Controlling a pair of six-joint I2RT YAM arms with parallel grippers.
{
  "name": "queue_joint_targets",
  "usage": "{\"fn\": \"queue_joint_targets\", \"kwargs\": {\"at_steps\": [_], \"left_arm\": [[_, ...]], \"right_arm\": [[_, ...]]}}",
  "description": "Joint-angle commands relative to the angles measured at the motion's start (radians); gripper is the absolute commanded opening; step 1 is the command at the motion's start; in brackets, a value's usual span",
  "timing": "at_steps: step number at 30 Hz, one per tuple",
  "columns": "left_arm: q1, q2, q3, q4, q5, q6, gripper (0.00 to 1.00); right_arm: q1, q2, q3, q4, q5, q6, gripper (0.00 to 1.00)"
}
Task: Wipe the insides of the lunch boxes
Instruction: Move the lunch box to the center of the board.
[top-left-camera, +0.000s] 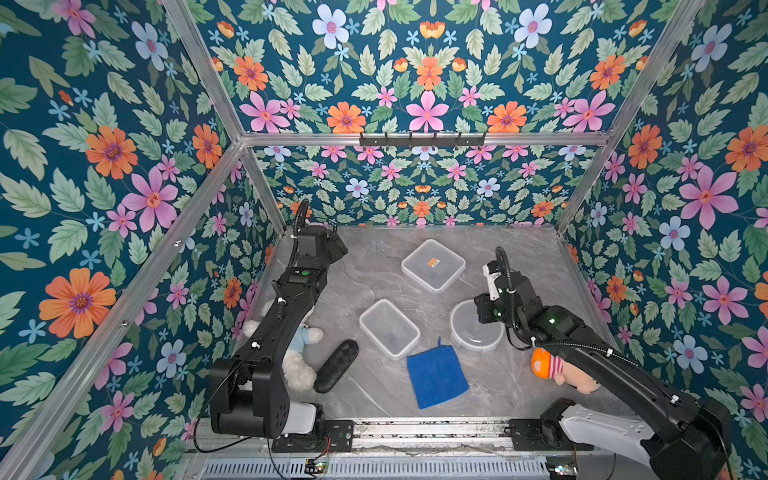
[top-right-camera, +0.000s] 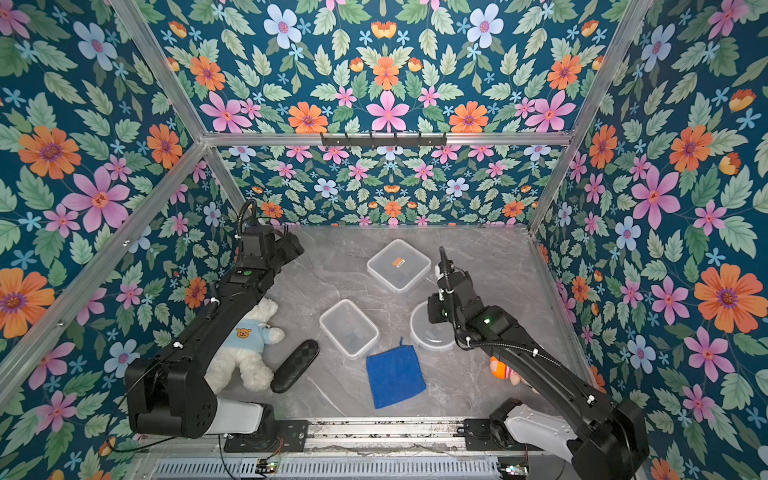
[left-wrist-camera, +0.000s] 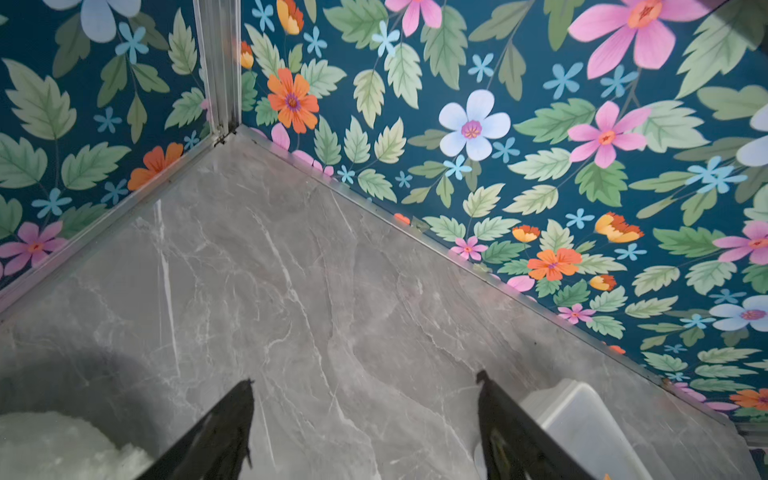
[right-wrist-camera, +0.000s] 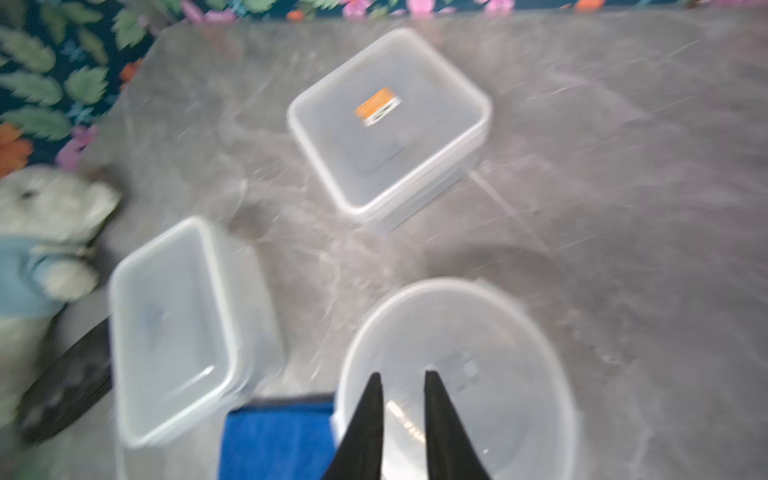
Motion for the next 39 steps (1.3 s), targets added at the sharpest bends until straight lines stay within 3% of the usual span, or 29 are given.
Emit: {"fn": "queue_joint_targets", "kwargs": {"at_steps": [1, 5, 8, 11, 16, 18, 21, 26, 31, 39], "left_arm": [[-0.003, -0.018, -0.010, -0.028, 0.050, -0.030, 0.83], [-0.019, -0.026, -0.007, -0.049, 0.111, -0.028, 0.78], [-0.075, -0.023, 0.021, -0.103, 0.132, -0.024, 0.76], [-0.193, -0.026, 0.058, -0.169, 0.101, -0.011, 0.75], [-0.348, -0.059, 0.007, -0.192, 0.174, -0.078, 0.73], [-0.423, -0.070, -0.034, -0.191, 0.172, -0.109, 0.72], [-0.521, -0.051, -0.071, -0.189, 0.174, -0.151, 0.71], [-0.679, 0.035, -0.062, -0.211, 0.141, -0.185, 0.69], [-0.765, 0.133, -0.049, -0.195, 0.156, -0.225, 0.65], [-0.830, 0.215, -0.069, -0.173, 0.192, -0.269, 0.58]], "right_arm": [[0.092, 0.000, -0.006, -0.140, -0.103, 0.108, 0.15], [0.144, 0.039, -0.068, -0.140, -0.271, 0.189, 0.11], [0.158, 0.054, -0.123, -0.118, -0.294, 0.205, 0.11], [0.158, 0.064, -0.141, -0.113, -0.268, 0.199, 0.11], [0.153, 0.105, -0.114, -0.149, -0.124, 0.179, 0.11], [0.126, 0.124, -0.105, -0.134, -0.093, 0.167, 0.12], [0.071, 0.158, -0.090, -0.073, -0.142, 0.149, 0.12], [0.047, 0.272, -0.024, -0.039, -0.155, 0.114, 0.12], [-0.020, 0.337, -0.006, -0.041, -0.088, 0.121, 0.11], [-0.263, 0.303, -0.008, 0.019, -0.075, 0.056, 0.23]]}}
